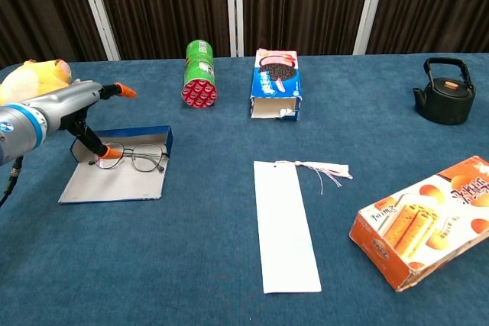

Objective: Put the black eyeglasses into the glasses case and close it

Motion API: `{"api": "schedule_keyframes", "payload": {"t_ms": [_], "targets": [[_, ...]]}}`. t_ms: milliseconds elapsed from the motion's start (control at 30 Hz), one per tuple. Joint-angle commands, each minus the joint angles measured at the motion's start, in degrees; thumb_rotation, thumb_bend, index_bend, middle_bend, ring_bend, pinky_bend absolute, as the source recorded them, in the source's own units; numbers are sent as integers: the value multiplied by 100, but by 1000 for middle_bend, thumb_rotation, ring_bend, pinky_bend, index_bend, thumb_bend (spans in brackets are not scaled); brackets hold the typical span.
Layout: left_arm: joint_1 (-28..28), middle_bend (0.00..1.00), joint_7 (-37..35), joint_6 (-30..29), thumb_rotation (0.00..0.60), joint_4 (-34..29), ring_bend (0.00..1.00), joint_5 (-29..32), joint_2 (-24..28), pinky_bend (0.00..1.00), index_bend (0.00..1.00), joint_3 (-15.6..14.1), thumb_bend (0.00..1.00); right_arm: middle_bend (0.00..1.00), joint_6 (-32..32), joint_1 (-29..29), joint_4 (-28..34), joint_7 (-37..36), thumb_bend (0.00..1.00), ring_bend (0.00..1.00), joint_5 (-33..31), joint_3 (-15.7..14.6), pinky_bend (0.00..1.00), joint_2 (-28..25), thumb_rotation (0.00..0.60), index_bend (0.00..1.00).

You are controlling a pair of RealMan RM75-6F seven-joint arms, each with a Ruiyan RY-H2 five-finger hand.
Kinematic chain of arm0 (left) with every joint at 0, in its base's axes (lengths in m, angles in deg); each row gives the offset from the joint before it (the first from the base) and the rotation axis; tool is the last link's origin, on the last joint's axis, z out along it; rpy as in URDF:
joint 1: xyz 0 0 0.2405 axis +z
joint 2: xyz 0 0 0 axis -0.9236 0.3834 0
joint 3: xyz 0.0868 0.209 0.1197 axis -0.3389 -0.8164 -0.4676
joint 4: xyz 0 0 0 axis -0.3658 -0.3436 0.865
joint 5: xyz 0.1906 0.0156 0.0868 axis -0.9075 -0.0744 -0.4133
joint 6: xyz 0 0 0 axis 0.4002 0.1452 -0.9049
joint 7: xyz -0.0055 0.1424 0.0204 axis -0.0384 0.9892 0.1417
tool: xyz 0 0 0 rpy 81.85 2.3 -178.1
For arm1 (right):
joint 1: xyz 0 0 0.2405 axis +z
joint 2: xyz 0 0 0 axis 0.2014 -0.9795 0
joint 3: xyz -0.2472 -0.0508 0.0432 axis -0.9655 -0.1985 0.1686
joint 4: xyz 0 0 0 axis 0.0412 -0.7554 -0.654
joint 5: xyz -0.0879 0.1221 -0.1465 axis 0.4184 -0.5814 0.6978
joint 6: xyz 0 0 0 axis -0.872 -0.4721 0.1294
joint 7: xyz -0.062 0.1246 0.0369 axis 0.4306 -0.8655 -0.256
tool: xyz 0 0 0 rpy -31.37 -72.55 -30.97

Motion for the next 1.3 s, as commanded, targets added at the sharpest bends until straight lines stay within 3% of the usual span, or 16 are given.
{"api": "schedule_keyframes", "payload": {"t_ms": [33,200,633,933,1300], "targets": [[130,0,-49,-197,600,-326,0,-371,222,0,0,-180,100,0,-8,-5,8,-19,0,0,21,-8,0,-8,600,0],[55,0,231,-221,600,-359,0,-464,156,0,0,-273,63,0,-20,-10,13,-44,0,0,36,-12,0,-18,600,0],[-267,0,509,-43,600,739,0,-168,-663,0,0,-61,64,0,45,3,-75,-106,0,0,-100,22,0,-11,600,0],[-366,0,495,171,600,1159,0,-36,-736,0,0,56,65,0,79,10,-93,-73,0,0,-164,33,0,12,600,0],[-487,0,-17,483,600,1882,0,-245,-881,0,0,171,65,0,114,26,-84,34,0,0,-201,34,0,47,600,0]]}}
